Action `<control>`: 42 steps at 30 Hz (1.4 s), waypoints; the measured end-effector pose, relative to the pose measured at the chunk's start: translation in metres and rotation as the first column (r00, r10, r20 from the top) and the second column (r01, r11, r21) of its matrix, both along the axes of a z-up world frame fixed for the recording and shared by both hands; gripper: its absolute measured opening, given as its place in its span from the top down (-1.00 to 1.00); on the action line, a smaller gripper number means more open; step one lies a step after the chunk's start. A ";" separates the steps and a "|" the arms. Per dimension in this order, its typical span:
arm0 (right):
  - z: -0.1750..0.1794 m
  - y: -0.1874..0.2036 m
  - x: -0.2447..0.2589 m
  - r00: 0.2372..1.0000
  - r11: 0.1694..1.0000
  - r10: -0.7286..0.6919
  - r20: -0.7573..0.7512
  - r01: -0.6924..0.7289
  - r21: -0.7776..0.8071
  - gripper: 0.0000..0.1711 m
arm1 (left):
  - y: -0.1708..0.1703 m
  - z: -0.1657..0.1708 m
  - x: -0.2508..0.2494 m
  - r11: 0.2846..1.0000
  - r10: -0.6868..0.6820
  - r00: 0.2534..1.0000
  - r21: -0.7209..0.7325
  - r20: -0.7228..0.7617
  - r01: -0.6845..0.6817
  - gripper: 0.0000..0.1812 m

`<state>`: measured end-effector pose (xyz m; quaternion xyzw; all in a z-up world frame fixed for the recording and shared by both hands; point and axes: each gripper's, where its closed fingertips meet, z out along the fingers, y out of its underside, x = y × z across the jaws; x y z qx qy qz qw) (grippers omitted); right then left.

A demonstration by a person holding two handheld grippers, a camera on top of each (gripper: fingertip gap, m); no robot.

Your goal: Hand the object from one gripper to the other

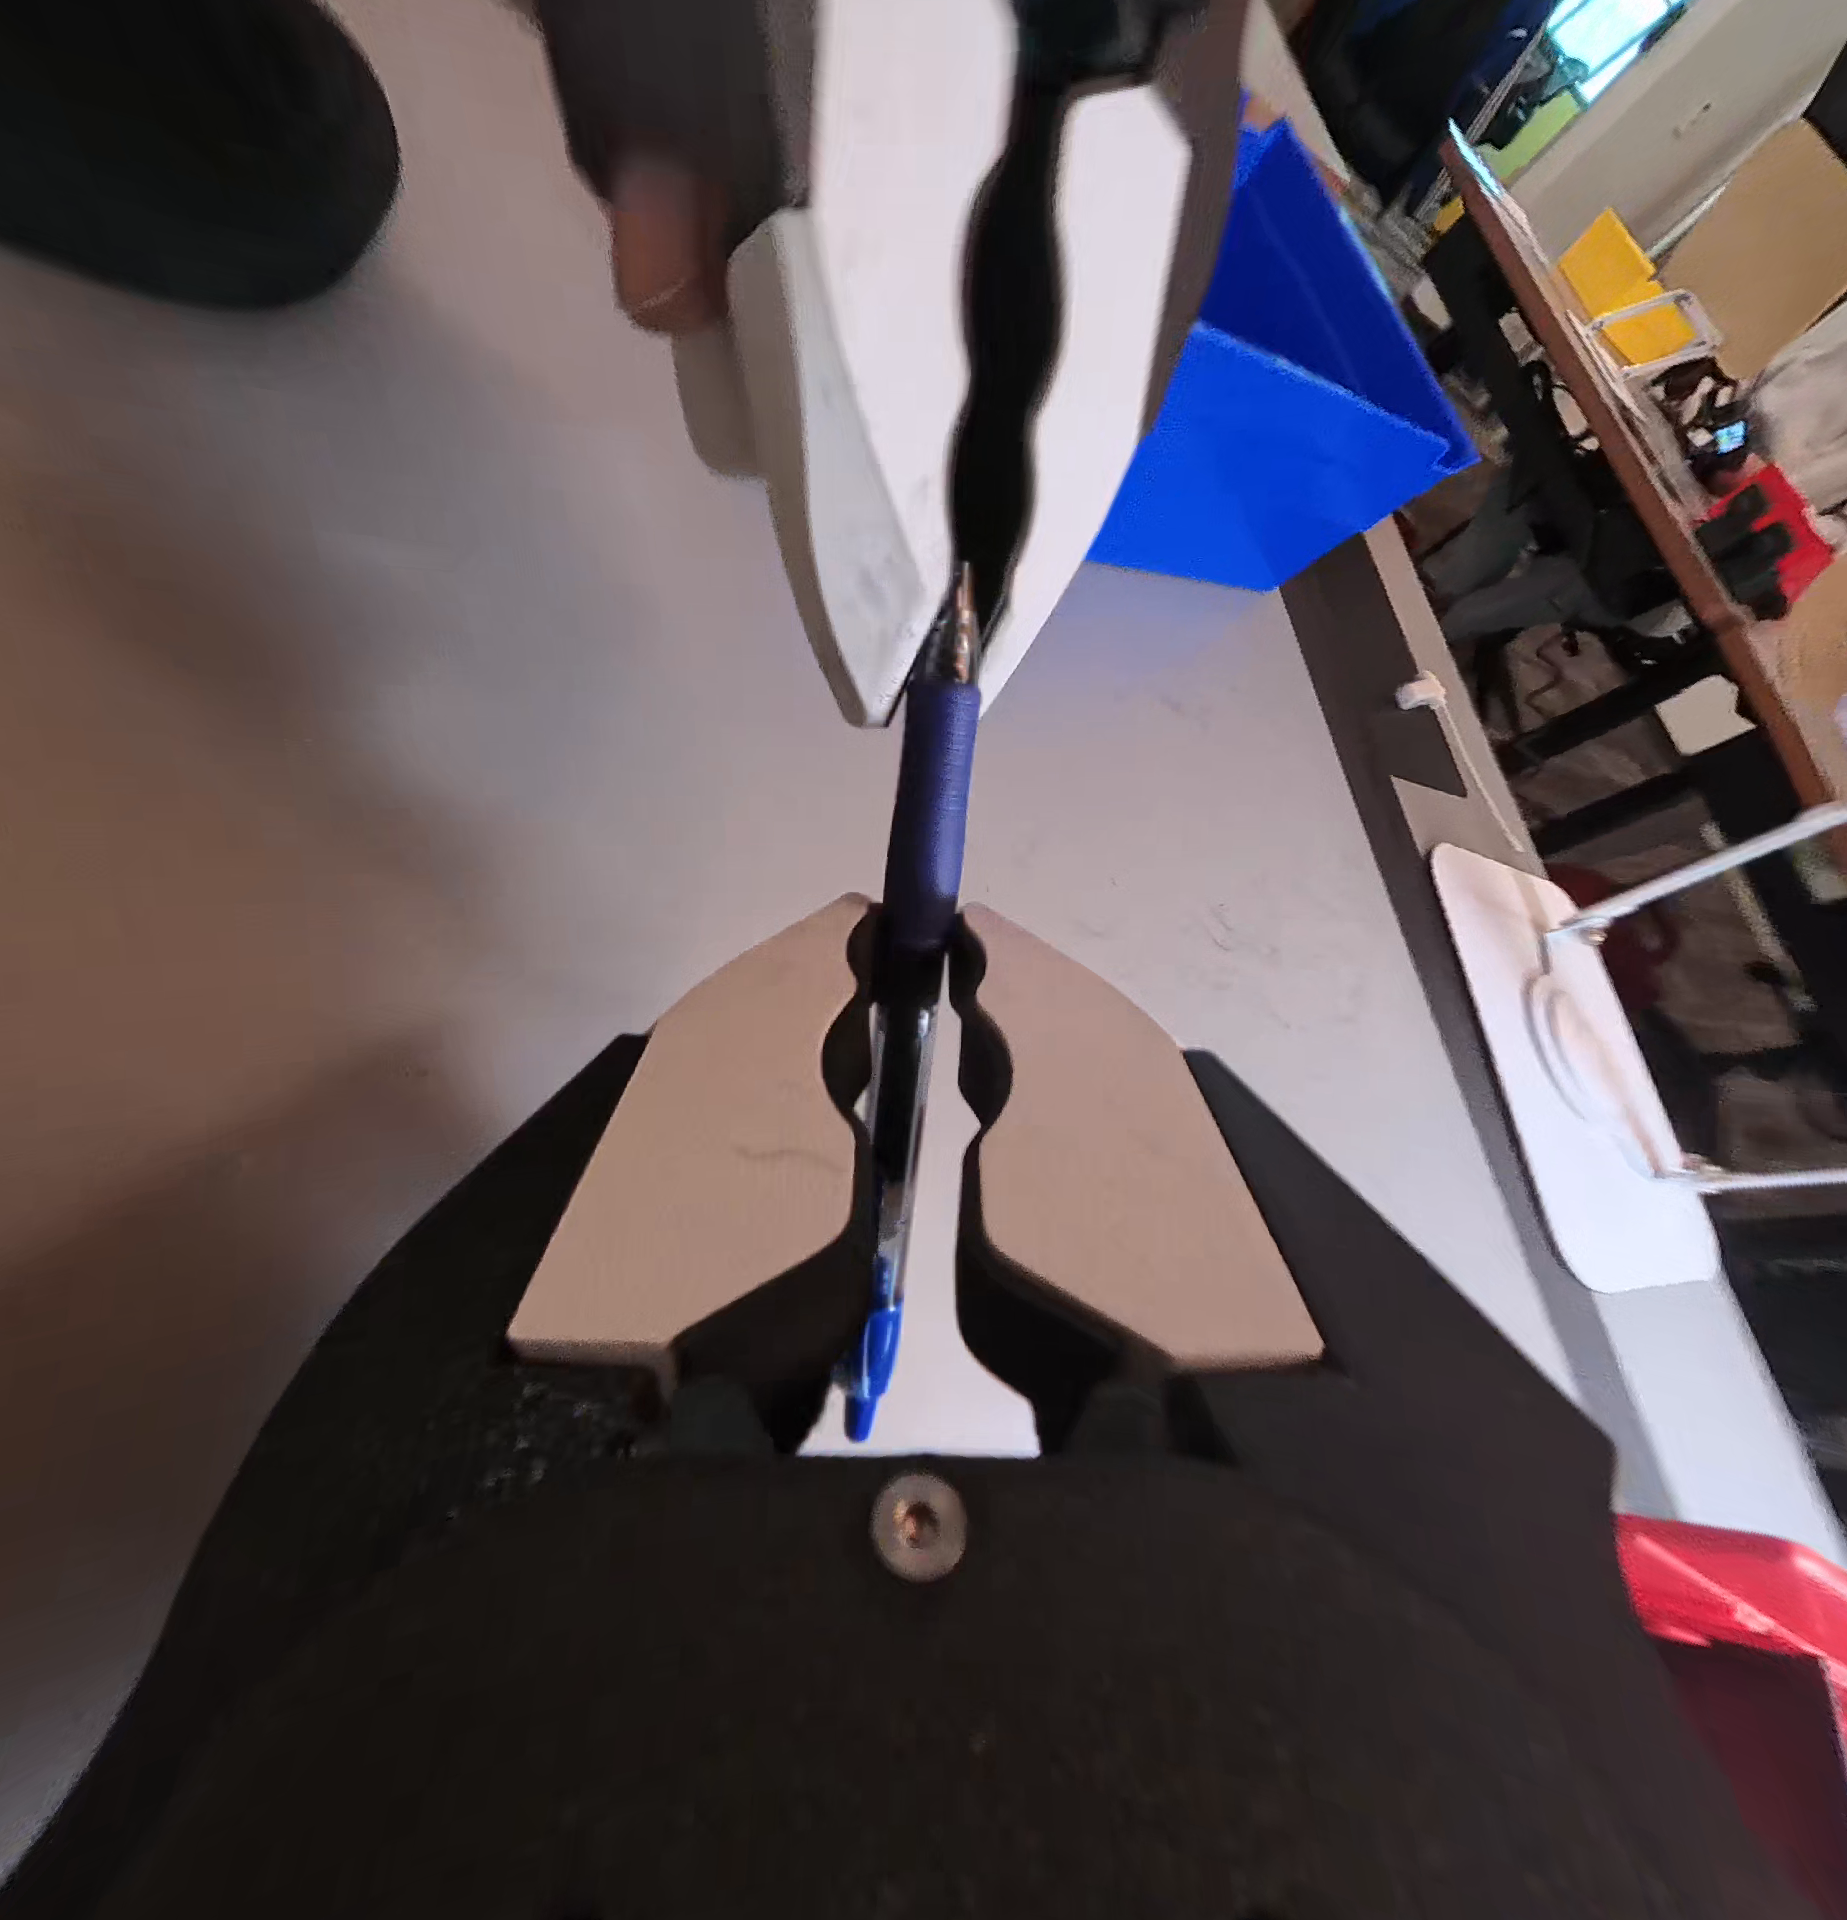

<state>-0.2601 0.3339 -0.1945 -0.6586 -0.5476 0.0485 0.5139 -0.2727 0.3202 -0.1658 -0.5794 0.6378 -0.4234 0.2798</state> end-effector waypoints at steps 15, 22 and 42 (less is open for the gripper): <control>0.067 -0.070 -0.042 0.642 0.716 0.165 -0.749 -0.600 -0.357 0.87 | -0.052 0.063 0.002 0.967 -0.216 0.871 -0.026 0.441 0.253 0.87; 0.066 -0.024 0.011 0.763 0.903 0.054 -0.644 -0.313 -0.295 0.72 | 0.005 0.059 0.000 0.990 0.048 0.935 -0.139 0.350 0.002 0.88; 0.086 -0.022 0.025 0.643 0.879 0.070 -0.762 -0.401 -0.258 0.93 | 0.018 0.074 -0.008 0.982 0.106 0.896 -0.188 0.432 -0.025 0.61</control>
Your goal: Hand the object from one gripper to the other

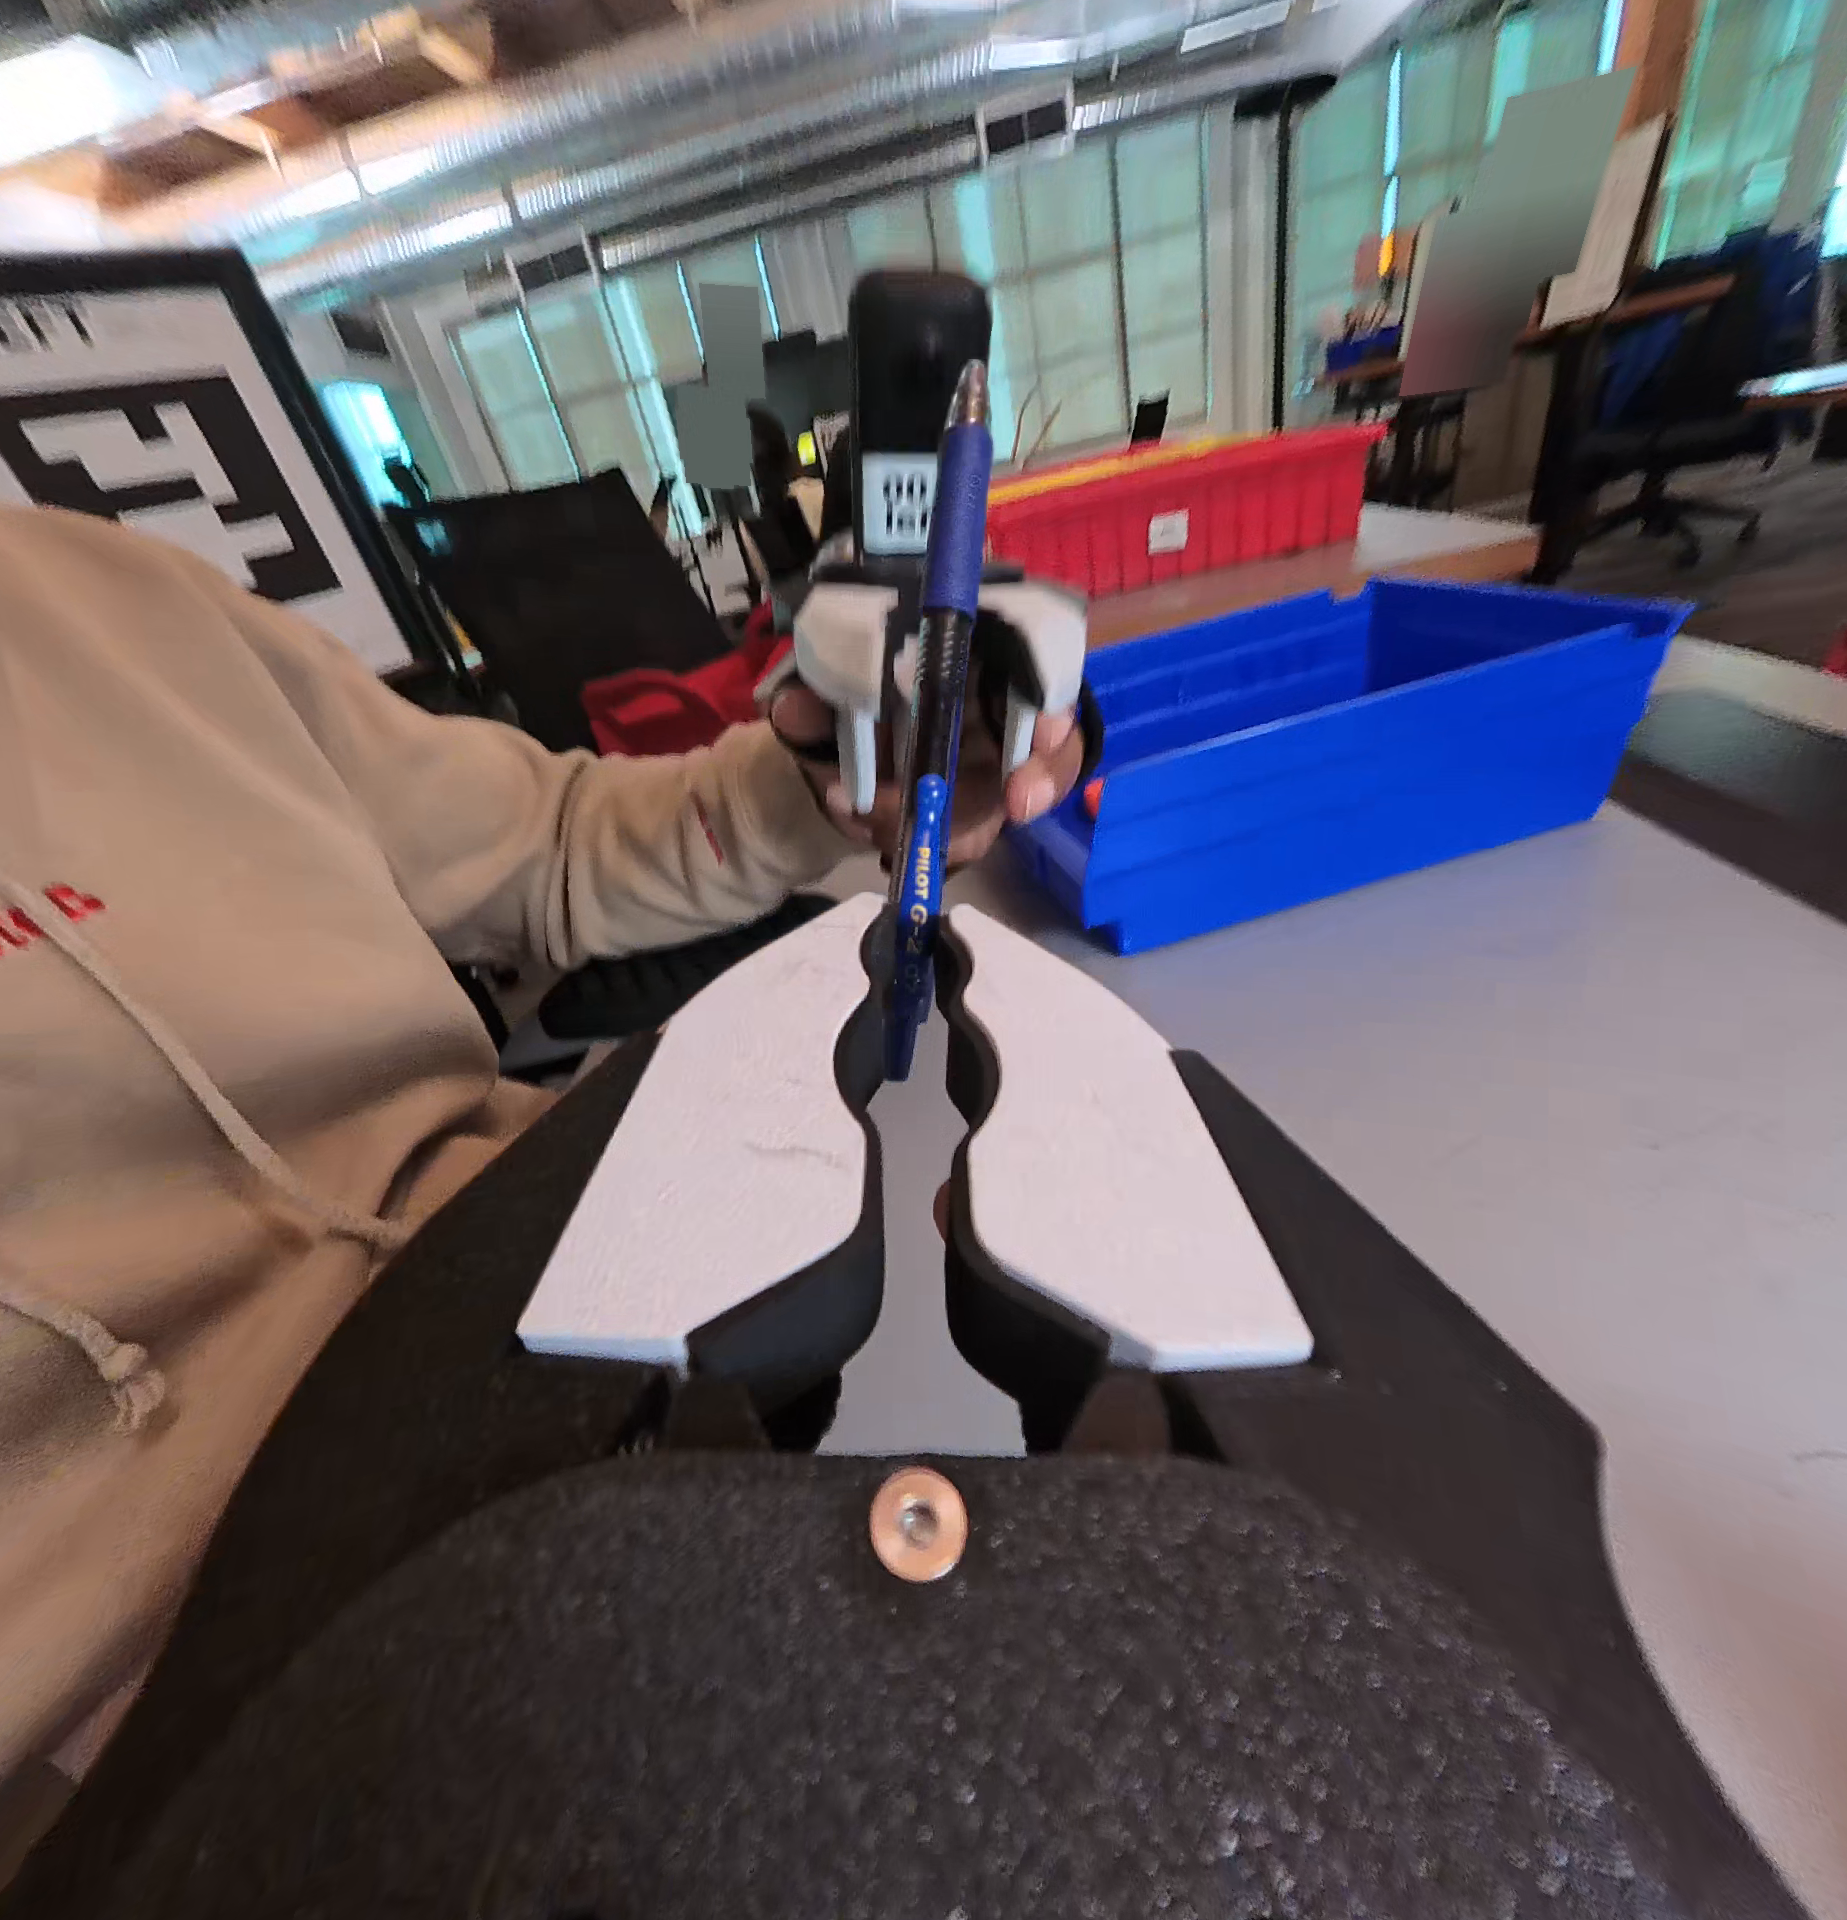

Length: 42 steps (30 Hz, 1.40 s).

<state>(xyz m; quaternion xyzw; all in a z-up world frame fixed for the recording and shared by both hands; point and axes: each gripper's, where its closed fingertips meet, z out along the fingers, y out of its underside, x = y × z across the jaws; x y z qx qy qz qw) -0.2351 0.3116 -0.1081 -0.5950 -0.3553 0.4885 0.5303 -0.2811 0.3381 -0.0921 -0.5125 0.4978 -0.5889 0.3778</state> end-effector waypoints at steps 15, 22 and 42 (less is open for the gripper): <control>0.024 0.002 0.017 0.993 0.998 -0.048 -0.105 0.052 0.035 0.93 | -0.015 -0.009 0.013 0.998 -0.047 0.999 -0.031 -0.007 0.047 0.68; -0.017 -0.003 -0.025 0.994 1.000 -0.010 0.111 0.007 0.025 0.93 | -0.019 -0.002 0.010 0.997 -0.065 0.997 -0.035 0.031 0.066 0.88; 0.020 0.006 -0.004 0.984 0.986 -0.137 -0.116 0.147 0.081 0.78 | -0.004 0.027 -0.004 0.990 0.006 0.954 -0.134 0.299 0.035 0.88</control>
